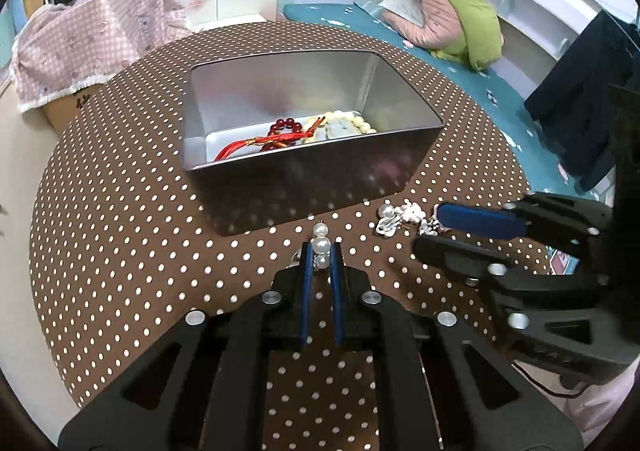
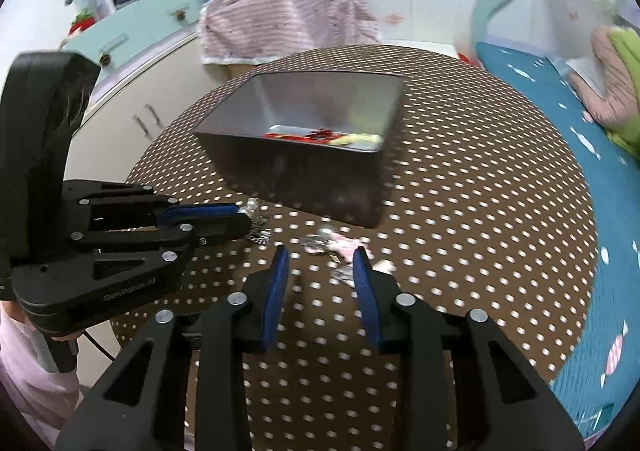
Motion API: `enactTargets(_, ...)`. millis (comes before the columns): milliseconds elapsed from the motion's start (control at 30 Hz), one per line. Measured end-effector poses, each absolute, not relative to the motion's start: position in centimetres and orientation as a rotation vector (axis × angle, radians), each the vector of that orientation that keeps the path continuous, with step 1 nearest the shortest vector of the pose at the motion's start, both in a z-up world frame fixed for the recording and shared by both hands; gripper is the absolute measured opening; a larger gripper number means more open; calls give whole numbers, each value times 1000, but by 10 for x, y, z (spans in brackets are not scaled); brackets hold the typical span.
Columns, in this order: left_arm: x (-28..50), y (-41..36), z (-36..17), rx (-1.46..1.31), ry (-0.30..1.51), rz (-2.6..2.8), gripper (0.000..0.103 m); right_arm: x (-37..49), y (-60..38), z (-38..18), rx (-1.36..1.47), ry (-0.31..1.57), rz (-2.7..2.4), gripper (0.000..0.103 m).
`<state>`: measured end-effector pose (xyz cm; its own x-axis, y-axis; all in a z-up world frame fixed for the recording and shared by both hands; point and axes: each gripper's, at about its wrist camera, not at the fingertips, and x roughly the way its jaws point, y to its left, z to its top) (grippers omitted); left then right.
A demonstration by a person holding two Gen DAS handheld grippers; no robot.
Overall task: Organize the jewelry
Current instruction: 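Grasp the silver pearl chain with the left tool, then grasp the pink bunny charm on a silver chain with the right tool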
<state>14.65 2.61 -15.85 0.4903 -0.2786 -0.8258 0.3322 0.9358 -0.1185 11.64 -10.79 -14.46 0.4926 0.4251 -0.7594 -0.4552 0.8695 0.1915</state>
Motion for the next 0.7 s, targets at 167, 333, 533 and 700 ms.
enactTargets(167, 141, 33, -157, 32, 989, -360, 8, 128, -93, -151, -76, 927, 492, 26)
enactTargets(333, 136, 35, -157, 21, 981, -369, 8, 136, -88, -160, -103, 947, 471, 24)
enactTargets(533, 134, 37, -160, 13, 981, -381, 8, 139, -81, -160, -131, 941, 436, 20)
enactTargets(700, 134, 38, -162, -1, 988, -390, 8, 141, -82, -157, -112, 933, 411, 20)
